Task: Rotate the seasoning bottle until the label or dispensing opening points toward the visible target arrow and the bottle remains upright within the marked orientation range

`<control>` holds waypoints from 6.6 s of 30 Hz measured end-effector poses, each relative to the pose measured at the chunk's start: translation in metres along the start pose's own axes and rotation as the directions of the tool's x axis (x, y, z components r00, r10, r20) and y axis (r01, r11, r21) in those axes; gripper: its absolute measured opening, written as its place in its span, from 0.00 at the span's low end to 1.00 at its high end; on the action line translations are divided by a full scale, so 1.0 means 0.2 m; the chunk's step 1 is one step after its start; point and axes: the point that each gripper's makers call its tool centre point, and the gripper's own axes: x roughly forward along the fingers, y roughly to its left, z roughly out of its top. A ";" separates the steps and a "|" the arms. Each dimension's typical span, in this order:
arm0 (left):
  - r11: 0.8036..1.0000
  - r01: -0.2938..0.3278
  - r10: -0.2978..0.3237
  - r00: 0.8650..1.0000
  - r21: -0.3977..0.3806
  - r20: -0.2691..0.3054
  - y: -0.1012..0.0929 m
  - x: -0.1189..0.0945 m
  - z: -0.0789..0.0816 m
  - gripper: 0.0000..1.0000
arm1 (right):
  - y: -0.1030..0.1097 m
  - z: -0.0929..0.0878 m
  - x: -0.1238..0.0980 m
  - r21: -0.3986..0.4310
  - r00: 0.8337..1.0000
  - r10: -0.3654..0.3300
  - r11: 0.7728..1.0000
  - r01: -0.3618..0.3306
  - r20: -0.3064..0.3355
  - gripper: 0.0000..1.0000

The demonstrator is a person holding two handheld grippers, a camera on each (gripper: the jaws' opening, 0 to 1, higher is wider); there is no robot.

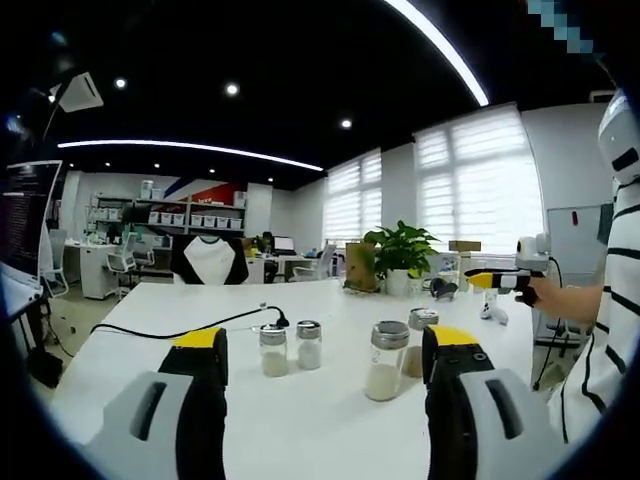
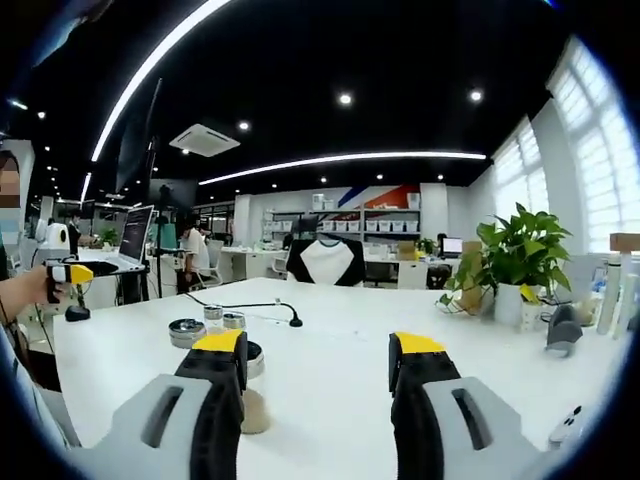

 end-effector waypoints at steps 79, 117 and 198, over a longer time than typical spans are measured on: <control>0.864 0.504 -0.499 0.852 -0.012 -0.156 -0.49 0.74 -0.29 0.60 | 0.01 -0.12 0.02 0.104 0.998 0.030 0.994 -0.023 -0.064 0.45; 0.871 0.491 -0.484 0.858 -0.004 -0.172 -0.55 0.77 -0.37 0.40 | -0.03 -0.09 0.00 0.091 0.999 0.003 0.996 0.001 -0.043 0.41; 0.833 0.553 -0.547 0.822 -0.005 -0.159 -0.56 0.79 -0.33 0.47 | 0.01 -0.11 0.01 0.060 0.998 0.022 0.998 -0.019 -0.060 0.41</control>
